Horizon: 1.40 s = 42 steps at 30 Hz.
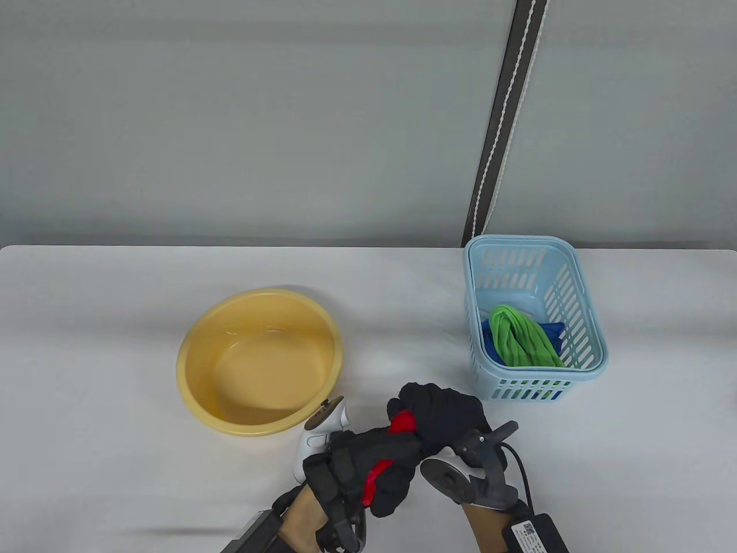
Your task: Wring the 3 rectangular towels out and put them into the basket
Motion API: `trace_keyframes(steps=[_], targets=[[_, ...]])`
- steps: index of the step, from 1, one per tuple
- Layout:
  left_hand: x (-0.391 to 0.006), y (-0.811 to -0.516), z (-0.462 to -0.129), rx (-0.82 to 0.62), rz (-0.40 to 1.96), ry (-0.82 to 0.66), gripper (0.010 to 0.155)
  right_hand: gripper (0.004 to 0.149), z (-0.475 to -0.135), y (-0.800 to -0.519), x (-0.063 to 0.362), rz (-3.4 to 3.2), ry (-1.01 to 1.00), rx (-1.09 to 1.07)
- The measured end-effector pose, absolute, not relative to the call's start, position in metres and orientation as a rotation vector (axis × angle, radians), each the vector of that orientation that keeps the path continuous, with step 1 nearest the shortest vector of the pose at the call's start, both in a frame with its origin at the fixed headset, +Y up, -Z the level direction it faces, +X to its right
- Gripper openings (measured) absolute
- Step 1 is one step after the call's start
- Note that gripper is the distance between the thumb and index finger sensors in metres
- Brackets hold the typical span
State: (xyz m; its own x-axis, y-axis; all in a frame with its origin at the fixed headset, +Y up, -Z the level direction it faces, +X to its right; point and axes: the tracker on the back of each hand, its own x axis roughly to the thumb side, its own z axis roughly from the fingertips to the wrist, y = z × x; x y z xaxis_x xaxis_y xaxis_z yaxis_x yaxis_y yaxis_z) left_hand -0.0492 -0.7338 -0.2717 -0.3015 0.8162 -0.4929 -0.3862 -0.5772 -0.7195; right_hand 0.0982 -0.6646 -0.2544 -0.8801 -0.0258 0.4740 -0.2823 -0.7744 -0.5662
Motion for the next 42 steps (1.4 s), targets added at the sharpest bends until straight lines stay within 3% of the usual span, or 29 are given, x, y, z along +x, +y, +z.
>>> trace_keyframes(steps=[9,16,24,35,39,42], targets=[[-0.05,-0.733,-0.269,-1.149,1.996,-0.614,0.038,0.042,-0.254,-0.663,0.093,2.764,-0.985,0.711],[-0.068,-0.73,-0.276,-1.052,1.72,-0.59,0.042,0.046,-0.25,-0.664,0.089,2.874,-0.969,0.719],[-0.094,-0.711,-0.277,-0.678,1.145,-0.481,0.054,0.063,-0.24,-0.669,0.089,2.974,-0.858,0.879],[-0.116,-0.67,-0.264,-0.142,0.632,-0.384,0.067,0.077,-0.233,-0.661,0.089,2.865,-0.79,0.964],[-0.121,-0.66,-0.258,0.004,0.44,-0.359,0.07,0.075,-0.231,-0.655,0.089,2.738,-0.697,0.987],[-0.125,-0.655,-0.249,0.111,0.31,-0.361,0.08,0.072,-0.23,-0.646,0.088,2.677,-0.666,0.924]])
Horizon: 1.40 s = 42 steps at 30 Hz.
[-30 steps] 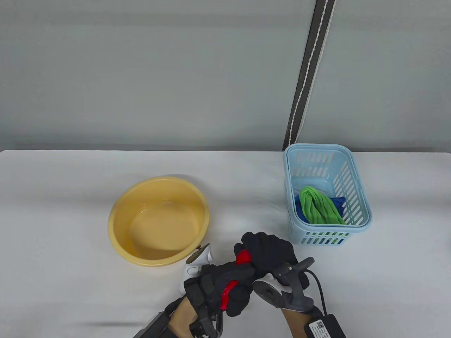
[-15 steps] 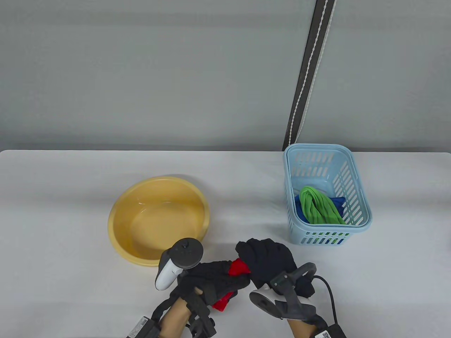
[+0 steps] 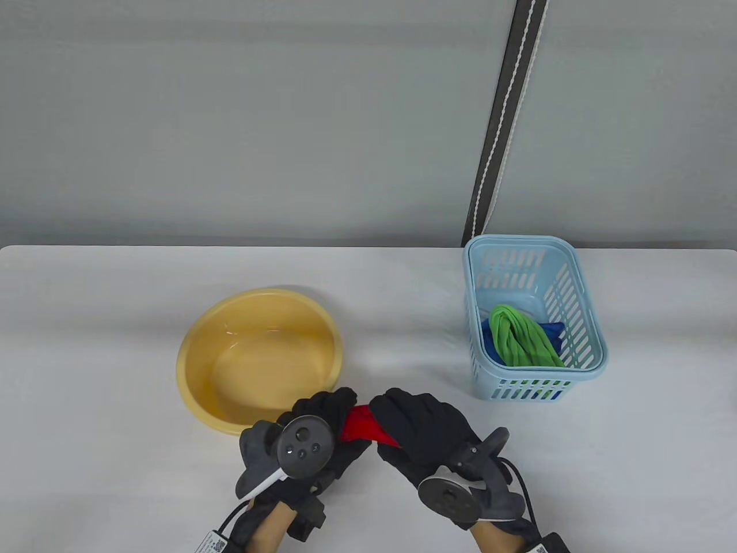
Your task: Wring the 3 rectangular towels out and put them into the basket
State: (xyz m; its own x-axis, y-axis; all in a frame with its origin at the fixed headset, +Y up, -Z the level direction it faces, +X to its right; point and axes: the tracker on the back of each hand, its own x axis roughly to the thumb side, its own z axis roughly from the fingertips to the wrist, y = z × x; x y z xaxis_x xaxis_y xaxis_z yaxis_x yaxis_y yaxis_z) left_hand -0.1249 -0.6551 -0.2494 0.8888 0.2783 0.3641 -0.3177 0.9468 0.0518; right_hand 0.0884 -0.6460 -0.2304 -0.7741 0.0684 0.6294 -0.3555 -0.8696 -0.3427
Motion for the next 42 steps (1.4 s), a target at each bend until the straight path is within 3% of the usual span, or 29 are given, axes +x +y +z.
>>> trace_keyframes(steps=[7,11,17,21,29,33,42], targets=[[-0.138,-0.657,-0.23,0.158,0.228,-0.348,0.091,0.069,-0.246,-0.612,0.119,2.666,-0.673,0.713],[-0.141,-0.671,-0.227,0.137,0.139,-0.386,0.092,0.069,-0.267,-0.59,0.155,2.625,-0.665,0.456],[-0.131,-0.693,-0.235,-0.033,0.052,-0.435,0.095,0.071,-0.305,-0.567,0.227,2.42,-0.587,-0.076],[-0.125,-0.697,-0.233,-0.047,0.068,-0.455,0.095,0.072,-0.329,-0.565,0.251,2.452,-0.539,-0.264],[-0.119,-0.701,-0.229,-0.078,0.06,-0.468,0.095,0.075,-0.37,-0.591,0.26,2.536,-0.435,-0.616],[-0.121,-0.701,-0.231,-0.089,0.069,-0.464,0.095,0.093,-0.384,-0.602,0.258,2.588,-0.228,-0.531],[-0.121,-0.702,-0.232,-0.102,0.09,-0.476,0.095,0.091,-0.374,-0.595,0.238,2.788,-0.151,-0.325]])
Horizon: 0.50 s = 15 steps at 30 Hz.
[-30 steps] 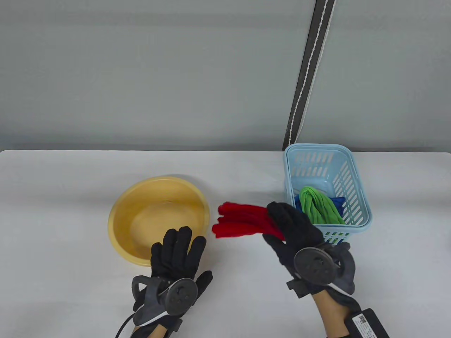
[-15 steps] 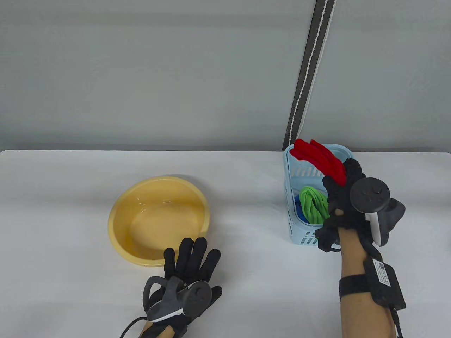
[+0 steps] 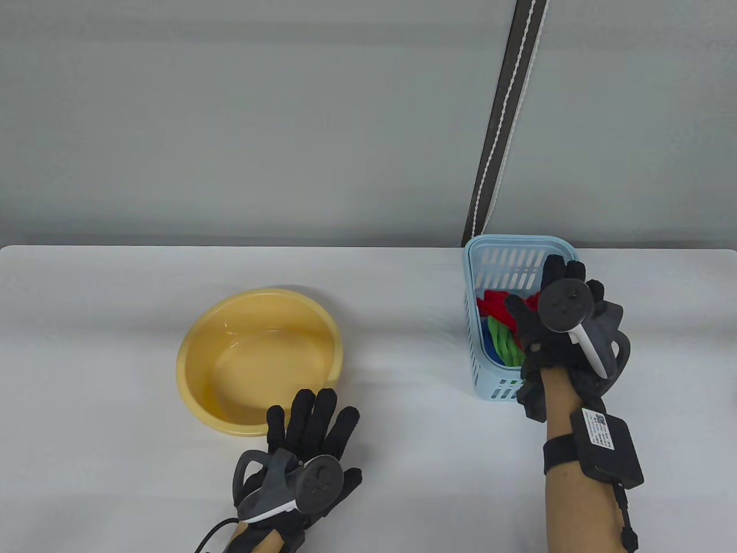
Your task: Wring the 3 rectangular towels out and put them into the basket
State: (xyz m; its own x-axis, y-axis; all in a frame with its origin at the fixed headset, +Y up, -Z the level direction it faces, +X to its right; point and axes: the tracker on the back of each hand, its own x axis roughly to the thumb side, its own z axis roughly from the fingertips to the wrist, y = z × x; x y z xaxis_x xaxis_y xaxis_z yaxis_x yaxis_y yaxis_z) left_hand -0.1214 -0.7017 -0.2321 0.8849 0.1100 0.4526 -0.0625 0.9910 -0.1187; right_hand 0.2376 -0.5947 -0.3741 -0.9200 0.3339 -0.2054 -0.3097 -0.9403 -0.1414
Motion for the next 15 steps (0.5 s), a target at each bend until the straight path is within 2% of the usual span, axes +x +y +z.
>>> trace_keyframes(steps=[9,15], targets=[[-0.122,-0.703,-0.232,-0.116,0.095,-0.486,0.094,0.094,-0.33,-0.589,0.198,2.836,-0.205,-0.055],[-0.121,-0.703,-0.233,-0.133,0.09,-0.486,0.094,0.095,-0.297,-0.604,0.165,2.835,-0.242,0.149]])
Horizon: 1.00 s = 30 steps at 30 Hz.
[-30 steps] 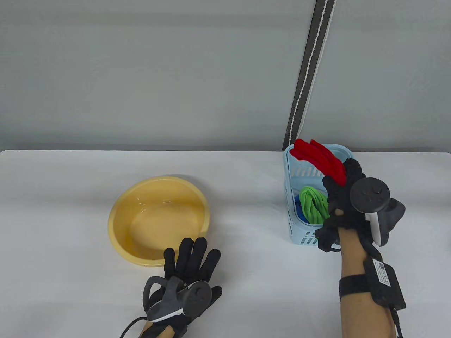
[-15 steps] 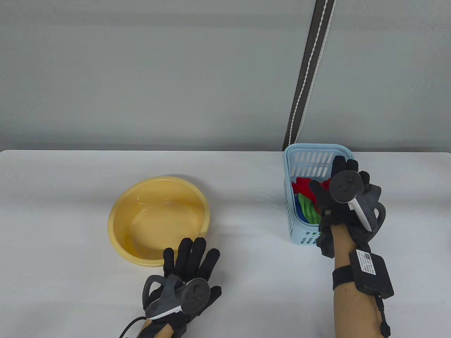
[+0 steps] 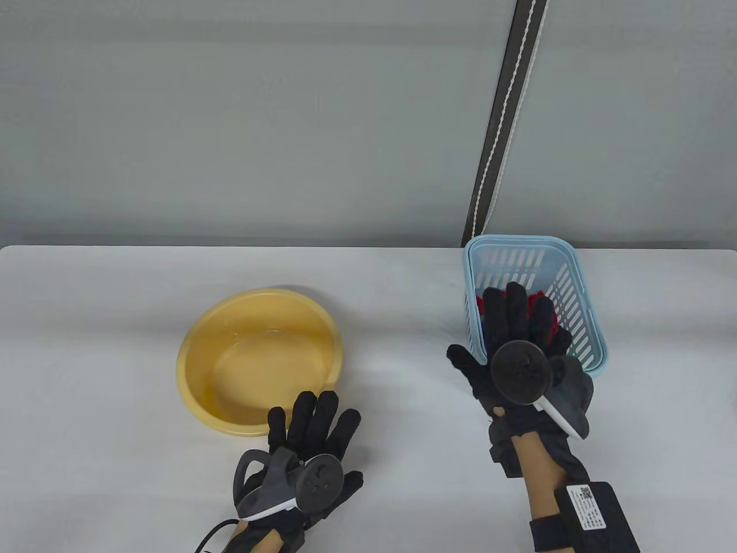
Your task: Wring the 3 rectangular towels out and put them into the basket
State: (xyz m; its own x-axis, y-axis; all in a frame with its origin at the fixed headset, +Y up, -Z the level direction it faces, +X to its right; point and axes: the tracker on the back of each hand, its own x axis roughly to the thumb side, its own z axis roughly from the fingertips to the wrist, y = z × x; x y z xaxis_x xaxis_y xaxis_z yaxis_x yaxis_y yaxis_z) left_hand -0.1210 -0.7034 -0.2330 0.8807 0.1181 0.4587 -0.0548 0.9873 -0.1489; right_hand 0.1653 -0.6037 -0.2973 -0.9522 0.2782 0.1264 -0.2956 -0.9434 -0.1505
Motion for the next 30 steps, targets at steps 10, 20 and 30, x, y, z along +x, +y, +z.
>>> trace_keyframes(steps=[10,20,30], targets=[[-0.121,-0.704,-0.234,-0.141,0.097,-0.485,0.094,0.097,-0.251,-0.658,0.122,2.86,-0.246,0.44],[-0.121,-0.703,-0.232,-0.131,0.12,-0.487,0.095,0.097,-0.238,-0.696,0.109,2.905,-0.272,0.576],[-0.126,-0.706,-0.233,-0.152,0.146,-0.463,0.095,0.098,-0.234,-0.71,0.101,2.908,-0.168,0.629]])
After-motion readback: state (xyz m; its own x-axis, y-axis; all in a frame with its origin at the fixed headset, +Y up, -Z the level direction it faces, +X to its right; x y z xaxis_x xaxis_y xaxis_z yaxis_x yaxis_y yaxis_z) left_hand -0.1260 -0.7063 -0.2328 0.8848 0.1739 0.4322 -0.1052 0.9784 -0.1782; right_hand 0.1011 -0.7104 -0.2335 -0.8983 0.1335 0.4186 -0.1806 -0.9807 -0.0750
